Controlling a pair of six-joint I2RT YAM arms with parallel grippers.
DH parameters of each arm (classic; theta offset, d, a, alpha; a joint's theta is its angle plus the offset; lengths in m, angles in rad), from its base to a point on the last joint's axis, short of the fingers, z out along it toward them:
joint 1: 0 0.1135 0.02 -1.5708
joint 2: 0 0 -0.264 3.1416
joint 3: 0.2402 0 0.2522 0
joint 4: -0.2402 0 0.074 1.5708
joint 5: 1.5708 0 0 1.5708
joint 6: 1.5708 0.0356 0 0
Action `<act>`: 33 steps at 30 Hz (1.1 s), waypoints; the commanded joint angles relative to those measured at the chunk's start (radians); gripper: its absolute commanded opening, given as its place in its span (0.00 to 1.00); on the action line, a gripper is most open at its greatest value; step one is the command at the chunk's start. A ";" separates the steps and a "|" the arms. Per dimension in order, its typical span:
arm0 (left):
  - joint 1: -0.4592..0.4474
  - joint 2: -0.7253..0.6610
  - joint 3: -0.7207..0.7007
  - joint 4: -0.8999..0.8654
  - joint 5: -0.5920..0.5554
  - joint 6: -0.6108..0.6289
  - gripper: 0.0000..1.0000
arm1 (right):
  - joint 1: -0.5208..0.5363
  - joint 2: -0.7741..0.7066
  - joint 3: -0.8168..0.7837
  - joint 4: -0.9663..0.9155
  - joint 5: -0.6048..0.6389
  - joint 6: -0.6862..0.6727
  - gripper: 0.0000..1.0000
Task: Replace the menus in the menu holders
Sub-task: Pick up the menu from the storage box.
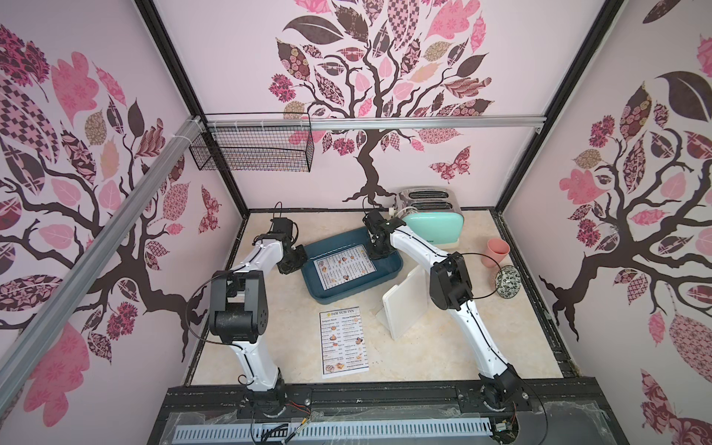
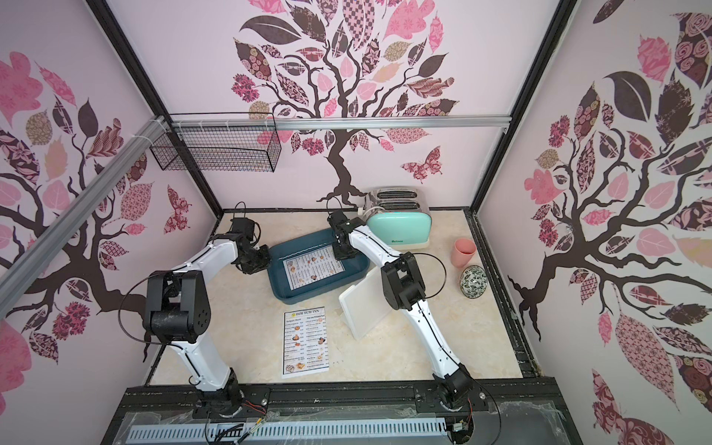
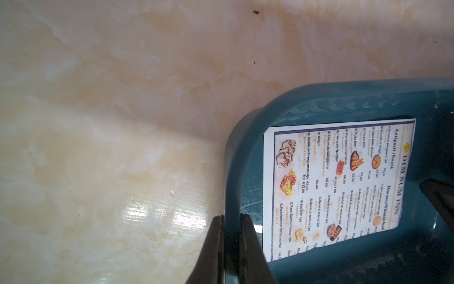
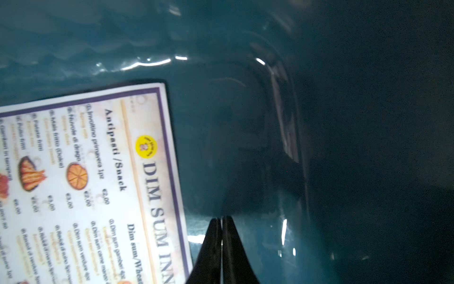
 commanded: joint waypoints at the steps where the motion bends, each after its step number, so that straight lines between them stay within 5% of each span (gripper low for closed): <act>1: -0.005 0.040 0.006 0.010 0.015 0.020 0.00 | -0.004 -0.004 -0.028 0.002 -0.014 -0.007 0.08; 4: -0.007 0.038 -0.003 0.022 0.029 0.017 0.00 | -0.004 -0.010 -0.074 0.017 -0.038 -0.013 0.09; 13: -0.009 0.024 -0.043 0.075 0.101 -0.036 0.24 | 0.021 0.019 -0.110 0.035 -0.209 -0.048 0.10; 26: -0.073 0.048 0.007 0.100 0.176 -0.053 0.28 | 0.038 0.043 -0.102 0.034 -0.282 -0.069 0.11; 33: -0.108 0.063 0.020 0.145 0.223 -0.088 0.39 | 0.038 0.054 -0.111 0.028 -0.326 -0.083 0.11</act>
